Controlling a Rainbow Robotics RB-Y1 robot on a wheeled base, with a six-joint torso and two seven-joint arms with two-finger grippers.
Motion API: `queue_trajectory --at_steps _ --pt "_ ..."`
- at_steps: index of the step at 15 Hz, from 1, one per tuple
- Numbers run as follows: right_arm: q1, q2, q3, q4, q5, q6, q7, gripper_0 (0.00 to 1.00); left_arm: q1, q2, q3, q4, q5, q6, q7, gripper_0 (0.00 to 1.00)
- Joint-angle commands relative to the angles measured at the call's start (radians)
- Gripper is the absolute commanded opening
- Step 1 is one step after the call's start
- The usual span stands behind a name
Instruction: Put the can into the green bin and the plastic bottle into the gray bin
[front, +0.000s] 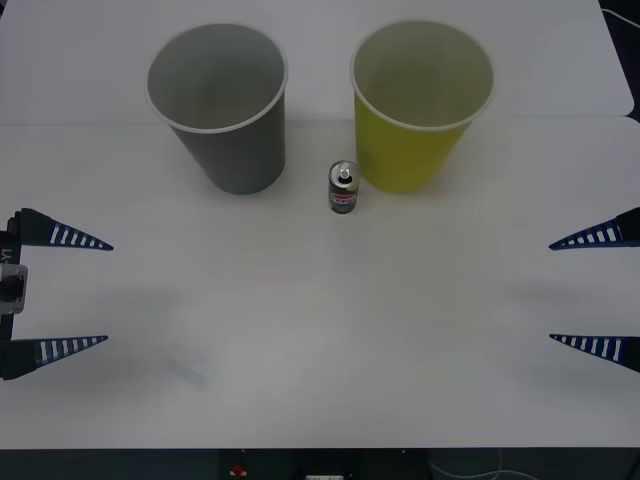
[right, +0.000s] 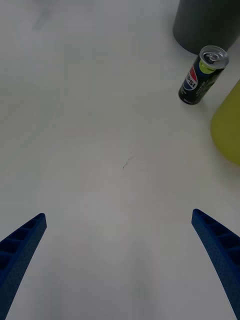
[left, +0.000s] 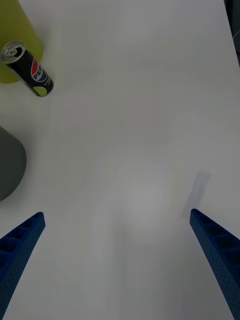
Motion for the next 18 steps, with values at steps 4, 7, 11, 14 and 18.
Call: queue_trajectory --at_steps 4,7,11,14,18 --pt "0.024 -0.013 0.006 -0.009 -0.031 0.019 0.007 1.00 0.000 0.000 0.000 0.000 0.000 0.000 0.000 1.00" --pt "0.108 -0.053 0.006 -0.062 -0.076 0.140 0.009 1.00 0.000 0.000 0.000 0.000 0.000 0.000 0.000 1.00" --pt "0.126 -0.036 0.072 -0.090 -0.093 0.265 0.003 1.00 0.000 0.000 0.000 0.000 0.000 0.000 0.000 1.00" --pt "0.126 -0.036 0.187 -0.107 -0.117 0.440 0.004 1.00 0.000 0.000 0.000 0.000 0.000 0.000 0.000 1.00" --pt "0.126 -0.036 0.319 -0.136 -0.117 0.660 0.001 1.00 0.000 0.000 0.000 0.000 0.000 0.000 0.000 1.00"
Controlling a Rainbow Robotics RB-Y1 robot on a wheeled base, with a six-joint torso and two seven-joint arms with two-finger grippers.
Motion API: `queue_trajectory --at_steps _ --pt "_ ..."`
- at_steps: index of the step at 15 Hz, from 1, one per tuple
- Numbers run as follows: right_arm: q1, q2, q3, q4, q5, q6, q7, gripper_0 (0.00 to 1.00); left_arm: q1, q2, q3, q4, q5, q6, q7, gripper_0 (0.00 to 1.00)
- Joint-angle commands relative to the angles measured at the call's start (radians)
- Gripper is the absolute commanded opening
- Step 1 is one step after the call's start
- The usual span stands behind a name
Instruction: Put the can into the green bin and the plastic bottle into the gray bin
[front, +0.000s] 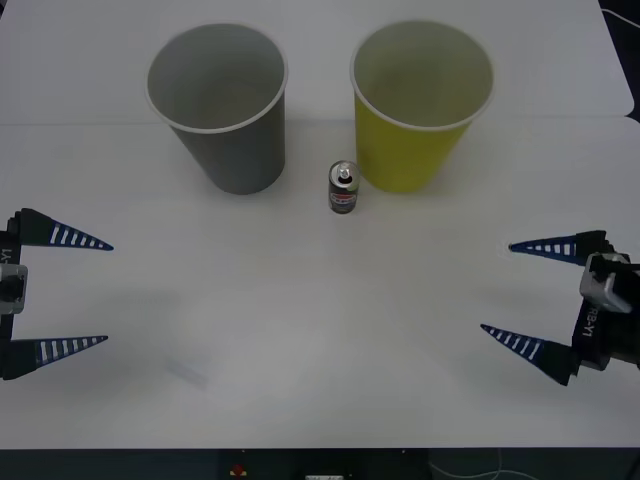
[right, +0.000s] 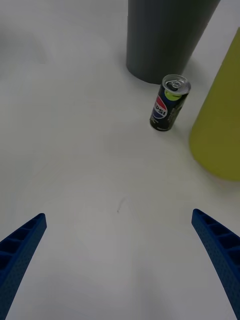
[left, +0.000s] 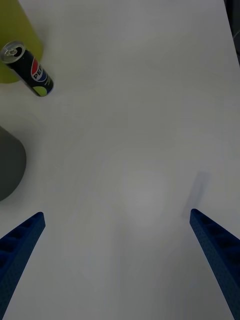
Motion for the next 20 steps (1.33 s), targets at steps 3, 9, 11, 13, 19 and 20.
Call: queue_trajectory --at_steps 3,9,11,13,19,20 --pt "-0.037 0.003 0.194 -0.015 -0.012 0.282 0.001 1.00 0.000 0.000 0.000 0.000 0.000 0.000 0.000 1.00" --pt "-0.196 0.074 0.521 0.011 -0.012 0.652 -0.002 1.00 0.000 0.000 0.000 0.000 0.000 0.000 0.000 1.00" --pt "-0.253 0.117 0.598 0.051 0.006 0.724 -0.003 1.00 0.000 0.000 0.000 0.000 0.000 0.000 0.000 1.00" --pt "-0.277 0.170 0.609 0.097 0.018 0.736 -0.008 1.00 0.000 0.000 0.000 0.000 0.000 0.000 0.000 1.00" --pt "-0.343 0.342 0.624 0.209 0.021 0.736 -0.023 1.00 0.000 0.000 0.000 0.000 0.000 0.000 0.000 1.00" --pt "-0.356 0.376 0.627 0.231 0.021 0.736 -0.027 1.00 0.000 0.000 0.000 0.000 0.000 0.000 0.000 1.00"
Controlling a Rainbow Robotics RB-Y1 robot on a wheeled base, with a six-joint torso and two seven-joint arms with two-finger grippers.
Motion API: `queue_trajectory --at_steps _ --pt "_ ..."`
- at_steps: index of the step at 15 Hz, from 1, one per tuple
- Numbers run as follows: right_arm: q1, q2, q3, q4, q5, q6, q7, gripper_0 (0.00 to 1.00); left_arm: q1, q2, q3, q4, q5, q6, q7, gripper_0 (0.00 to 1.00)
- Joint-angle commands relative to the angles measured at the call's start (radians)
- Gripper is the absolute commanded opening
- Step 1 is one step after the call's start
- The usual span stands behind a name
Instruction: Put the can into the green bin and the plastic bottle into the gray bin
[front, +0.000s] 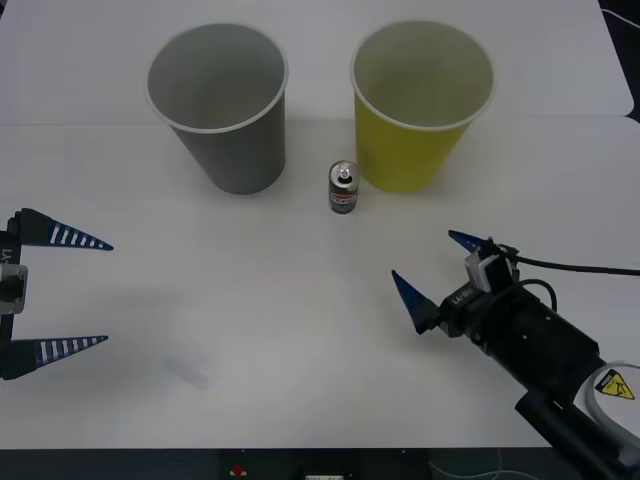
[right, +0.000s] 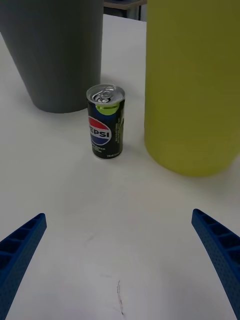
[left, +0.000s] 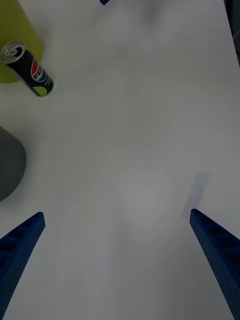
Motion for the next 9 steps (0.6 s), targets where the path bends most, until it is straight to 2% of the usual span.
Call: queue_trajectory --at_steps 1,3,6,9 --pt "-0.037 0.090 0.006 0.060 0.000 0.000 -0.008 1.00 0.000 0.000 0.000 0.000 0.000 0.000 0.000 1.00" --pt "-0.061 0.160 0.022 0.105 0.011 0.033 -0.011 1.00 0.000 0.000 0.000 0.000 0.000 0.000 0.000 1.00" --pt "-0.115 0.236 0.089 0.157 0.017 0.158 -0.017 1.00 0.000 0.000 0.000 0.000 0.000 0.000 0.000 1.00" --pt "-0.161 0.311 0.098 0.237 0.039 0.181 -0.022 1.00 0.000 0.000 0.000 0.000 0.000 0.000 0.000 1.00"
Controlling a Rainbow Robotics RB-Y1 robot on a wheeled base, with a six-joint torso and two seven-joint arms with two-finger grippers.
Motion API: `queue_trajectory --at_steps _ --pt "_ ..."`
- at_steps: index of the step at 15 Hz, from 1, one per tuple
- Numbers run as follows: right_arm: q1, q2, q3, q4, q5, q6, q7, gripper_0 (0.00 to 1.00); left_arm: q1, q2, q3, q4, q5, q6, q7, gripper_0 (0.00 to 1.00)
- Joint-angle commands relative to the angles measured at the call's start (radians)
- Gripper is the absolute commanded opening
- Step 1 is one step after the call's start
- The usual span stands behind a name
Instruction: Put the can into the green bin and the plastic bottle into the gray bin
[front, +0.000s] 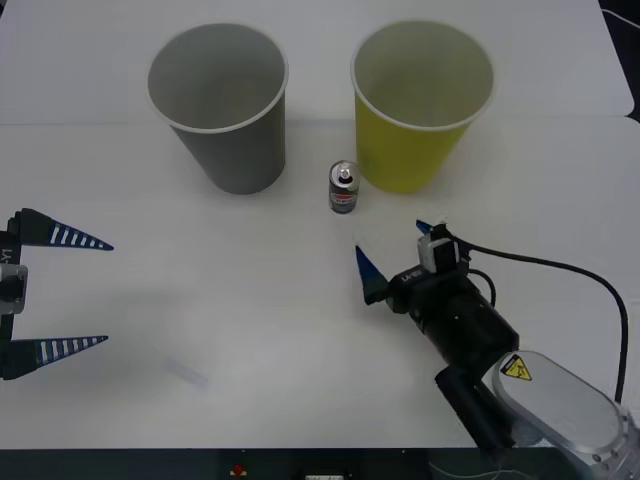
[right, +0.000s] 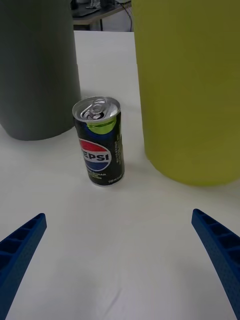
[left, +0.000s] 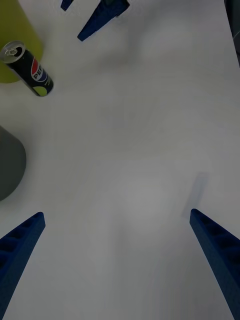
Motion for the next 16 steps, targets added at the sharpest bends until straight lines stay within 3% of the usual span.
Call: queue_trajectory --at_steps 1,6,16 --pt "-0.040 0.069 0.003 0.075 0.026 0.016 -0.005 1.00 0.000 0.000 0.000 0.000 0.000 0.000 0.000 1.00" --pt "-0.112 0.182 0.007 0.193 0.052 0.063 -0.013 1.00 0.000 0.000 0.000 0.000 0.000 0.000 0.000 1.00" --pt "-0.270 0.331 0.012 0.411 0.063 0.109 -0.017 1.00 0.000 0.000 0.000 0.000 0.000 0.000 0.000 1.00"
